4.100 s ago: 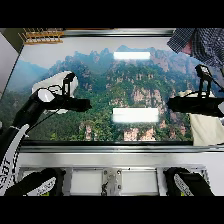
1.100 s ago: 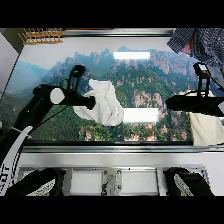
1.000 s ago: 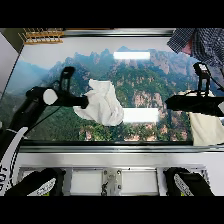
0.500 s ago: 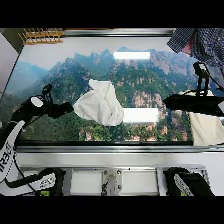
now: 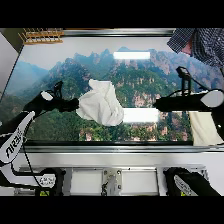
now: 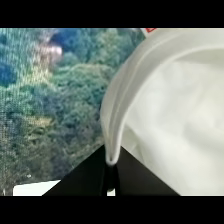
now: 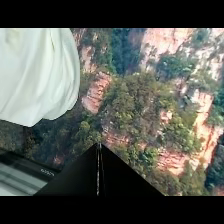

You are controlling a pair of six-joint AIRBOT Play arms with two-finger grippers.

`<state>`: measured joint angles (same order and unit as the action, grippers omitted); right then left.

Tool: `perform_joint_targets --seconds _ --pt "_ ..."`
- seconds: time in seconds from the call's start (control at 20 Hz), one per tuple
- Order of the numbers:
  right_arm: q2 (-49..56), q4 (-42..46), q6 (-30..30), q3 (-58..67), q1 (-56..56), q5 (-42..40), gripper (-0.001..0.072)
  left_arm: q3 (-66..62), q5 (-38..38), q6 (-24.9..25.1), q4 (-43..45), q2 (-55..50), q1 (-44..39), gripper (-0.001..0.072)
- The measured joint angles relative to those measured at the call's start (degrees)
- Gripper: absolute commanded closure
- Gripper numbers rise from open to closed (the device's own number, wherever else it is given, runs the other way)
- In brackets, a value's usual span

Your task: Fold the clothes and pants, and hang the long-sleeved shirts on hangers.

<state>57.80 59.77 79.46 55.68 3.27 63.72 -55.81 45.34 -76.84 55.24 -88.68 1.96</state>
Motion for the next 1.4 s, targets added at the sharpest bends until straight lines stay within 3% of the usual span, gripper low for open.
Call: perform_joint_targets --seconds 0.1,0.15,0.2,0.25,0.4,0.7,0.95,1.05,1.25,1.4 --pt "4.61 -0.02 0.76 0.76 3.17 -2.14 0.0669 0.11 0.00 0.02 -0.09 0.87 0.66 0.0699" --pt "7.78 -0.02 1.42 1.84 4.63 -3.26 0.0473 0.48 -0.02 0.02 -0.22 1.84 1.25 0.0699" --pt "10.88 -0.07 1.79 3.30 5.75 -4.17 0.0226 0.98 0.00 0.02 -0.20 2.84 1.86 0.0699" --pt "14.58 -0.26 2.01 5.40 6.82 -4.90 0.0185 1.73 0.00 0.04 -0.04 4.15 2.45 0.0699" --pt "26.01 -0.92 2.51 13.62 9.38 -7.30 0.0185 4.90 -0.17 0.20 0.28 7.74 3.39 0.0699" --pt "48.06 -8.46 2.56 33.73 12.59 -11.54 0.0187 9.79 -0.44 0.17 0.61 10.93 3.76 0.0699" --pt "58.71 -16.68 0.31 43.87 14.99 -12.57 0.0226 10.60 -0.85 0.17 0.61 11.37 3.78 0.0699" --pt "60.41 -18.73 -1.73 45.42 15.93 -12.98 0.0694 10.69 -0.90 0.17 0.61 11.43 3.78 0.0699" --pt "59.58 -18.18 -5.97 47.34 16.39 -11.63 0.0703 9.14 -0.37 0.00 0.63 12.33 4.55 0.0699" --pt "51.98 -7.48 -5.77 48.39 15.67 -8.98 0.0703 3.93 0.74 0.02 0.68 17.49 6.86 0.0699"
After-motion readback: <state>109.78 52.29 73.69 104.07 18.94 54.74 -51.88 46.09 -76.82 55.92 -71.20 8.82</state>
